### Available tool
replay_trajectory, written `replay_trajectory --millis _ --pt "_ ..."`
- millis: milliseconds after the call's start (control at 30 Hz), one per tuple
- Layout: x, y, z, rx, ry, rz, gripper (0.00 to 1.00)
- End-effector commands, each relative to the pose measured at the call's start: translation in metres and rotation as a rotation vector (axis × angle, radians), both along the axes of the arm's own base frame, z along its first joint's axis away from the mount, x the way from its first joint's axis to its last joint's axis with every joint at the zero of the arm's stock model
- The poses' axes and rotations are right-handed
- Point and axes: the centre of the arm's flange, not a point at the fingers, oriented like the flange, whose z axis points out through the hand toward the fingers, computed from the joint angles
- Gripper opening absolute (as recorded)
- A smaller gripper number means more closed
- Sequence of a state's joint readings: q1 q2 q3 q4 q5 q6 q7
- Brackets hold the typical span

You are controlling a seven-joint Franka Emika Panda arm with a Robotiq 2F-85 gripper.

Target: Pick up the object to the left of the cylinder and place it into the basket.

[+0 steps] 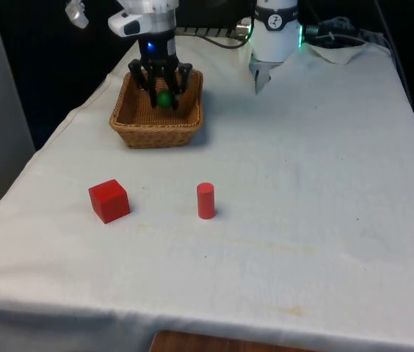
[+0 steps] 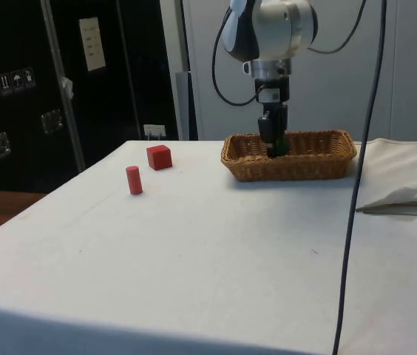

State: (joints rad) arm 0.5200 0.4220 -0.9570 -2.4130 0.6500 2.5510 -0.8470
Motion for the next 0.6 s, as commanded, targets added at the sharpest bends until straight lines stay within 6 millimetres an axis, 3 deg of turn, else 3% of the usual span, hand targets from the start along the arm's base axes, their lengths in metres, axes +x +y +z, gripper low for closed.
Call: replay_trajectory --millis 0,300,367,400,433,567 --pt "0.0010 0.0003 -0.0017 0.008 -0.017 0.001 0.00" --pt "0.0006 -0.0015 -0.0058 0.005 -0.010 -0.001 0.03" --pt "0.0006 -0.0014 -0.0058 0.004 -0.009 -0.001 0.21" --pt "0.0009 -0.0023 -0.0061 0.002 -0.008 -0.001 0.40" --pt "0.0004 -0.0018 -0.0055 0.004 -0.007 -0.001 0.40" --pt "0.0006 -0.0018 -0.0052 0.002 -0.007 -0.001 0.79"
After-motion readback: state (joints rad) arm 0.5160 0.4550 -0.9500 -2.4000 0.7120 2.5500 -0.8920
